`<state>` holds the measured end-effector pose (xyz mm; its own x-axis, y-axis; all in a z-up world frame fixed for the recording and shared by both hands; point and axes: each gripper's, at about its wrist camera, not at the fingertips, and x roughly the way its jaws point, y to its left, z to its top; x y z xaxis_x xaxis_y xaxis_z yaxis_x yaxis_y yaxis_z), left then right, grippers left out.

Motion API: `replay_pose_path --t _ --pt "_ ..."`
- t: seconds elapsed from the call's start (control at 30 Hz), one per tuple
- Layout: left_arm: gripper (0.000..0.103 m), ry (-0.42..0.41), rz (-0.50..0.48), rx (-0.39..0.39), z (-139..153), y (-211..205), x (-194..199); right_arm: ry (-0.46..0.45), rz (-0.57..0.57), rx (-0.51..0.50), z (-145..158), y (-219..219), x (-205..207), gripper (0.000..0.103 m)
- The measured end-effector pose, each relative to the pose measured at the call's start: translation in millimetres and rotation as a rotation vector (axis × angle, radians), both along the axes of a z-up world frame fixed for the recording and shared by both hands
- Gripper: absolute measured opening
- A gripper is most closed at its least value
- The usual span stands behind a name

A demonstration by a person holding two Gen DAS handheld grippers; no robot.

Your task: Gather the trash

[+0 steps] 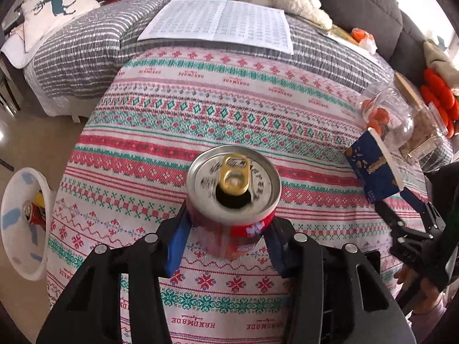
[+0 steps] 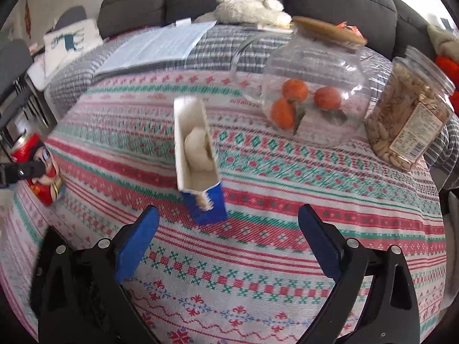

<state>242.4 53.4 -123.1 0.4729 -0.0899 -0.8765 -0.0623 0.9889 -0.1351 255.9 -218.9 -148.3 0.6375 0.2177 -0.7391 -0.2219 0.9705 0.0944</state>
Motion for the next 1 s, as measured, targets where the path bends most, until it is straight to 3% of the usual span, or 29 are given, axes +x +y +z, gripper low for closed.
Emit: replay_pose_path --t 0.17,0.27,0.37,0.43,0.47,0.53,0.6,0.83,1.0 --pt "0.043 -0.023 -0.012 -0.025 13.2 -1.0 -2.0 -0.082 -0.120 0.168 32.4 -33.2 2.1 0.094" --pt "0.043 -0.042 -0.017 -0.036 20.5 -1.4 -4.6 -0.062 -0.228 0.134 33.6 -40.5 14.5 0.094" --pt "0.043 -0.049 -0.019 -0.033 23.2 -0.4 -6.4 -0.034 -0.279 0.008 22.6 -31.5 26.3 0.094" --pt "0.043 -0.049 -0.015 -0.036 23.9 2.7 -7.3 0.010 -0.257 -0.080 11.3 -17.8 30.4 0.091" --pt "0.043 -0.051 -0.011 -0.037 24.7 4.8 -7.5 0.020 -0.209 -0.063 8.8 -12.1 29.1 0.087" --pt "0.043 -0.057 -0.001 -0.045 27.4 9.6 -8.2 0.039 -0.034 0.093 14.1 -0.3 23.9 0.080" --pt "0.043 -0.061 0.015 -0.059 30.4 15.7 -8.2 0.037 0.099 0.152 25.2 16.0 16.6 0.079" --pt "0.043 -0.063 0.040 -0.081 35.5 31.7 -10.2 0.093 0.042 0.135 18.3 16.2 22.6 0.085" --pt "0.043 -0.047 0.039 -0.082 33.4 38.7 -13.5 0.211 0.049 0.242 -5.7 18.8 34.5 0.087"
